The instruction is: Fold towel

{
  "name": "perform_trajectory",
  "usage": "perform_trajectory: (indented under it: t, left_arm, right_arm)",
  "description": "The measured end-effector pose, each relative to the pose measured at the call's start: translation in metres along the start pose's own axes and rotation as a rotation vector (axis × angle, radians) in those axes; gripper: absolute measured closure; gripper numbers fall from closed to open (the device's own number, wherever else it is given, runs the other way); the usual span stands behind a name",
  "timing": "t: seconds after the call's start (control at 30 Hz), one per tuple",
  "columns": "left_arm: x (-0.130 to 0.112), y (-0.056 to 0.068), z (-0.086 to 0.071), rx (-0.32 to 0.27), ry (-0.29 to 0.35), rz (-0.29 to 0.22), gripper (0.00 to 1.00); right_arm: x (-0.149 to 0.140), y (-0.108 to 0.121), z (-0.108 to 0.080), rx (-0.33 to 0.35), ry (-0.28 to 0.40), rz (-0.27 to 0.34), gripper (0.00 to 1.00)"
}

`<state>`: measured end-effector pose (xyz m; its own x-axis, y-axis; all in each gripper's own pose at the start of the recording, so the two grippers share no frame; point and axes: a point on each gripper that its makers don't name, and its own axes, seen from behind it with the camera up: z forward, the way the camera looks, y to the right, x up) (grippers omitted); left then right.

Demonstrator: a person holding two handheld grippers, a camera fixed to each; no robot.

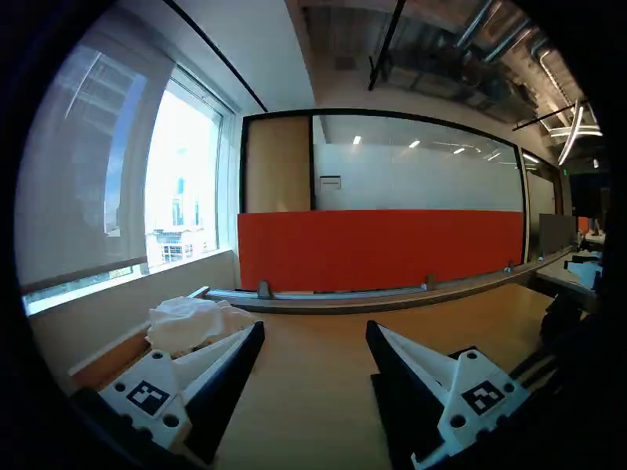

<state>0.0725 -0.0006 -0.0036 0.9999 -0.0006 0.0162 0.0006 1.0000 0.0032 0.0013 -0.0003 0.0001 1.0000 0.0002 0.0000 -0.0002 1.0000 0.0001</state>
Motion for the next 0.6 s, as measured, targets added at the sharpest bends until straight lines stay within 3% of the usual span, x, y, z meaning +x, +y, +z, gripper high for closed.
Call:
perform_trajectory:
  t: [0.2, 0.37, 0.6]
  left_arm:
    - [0.026, 0.007, 0.0, -0.018, -0.025, 0.012, 0.04]
    - [0.034, 0.012, 0.002, -0.046, -0.056, 0.024, 0.04]
    - [0.029, 0.033, 0.006, -0.162, -0.127, 0.038, 0.04]
  right_arm:
    - [0.027, -0.004, 0.002, 0.003, -0.002, 0.002, 0.0]
    - [0.038, -0.009, 0.005, 0.022, -0.023, -0.008, 0.0]
    - [0.033, -0.033, 0.005, 0.143, -0.104, -0.09, 0.0]
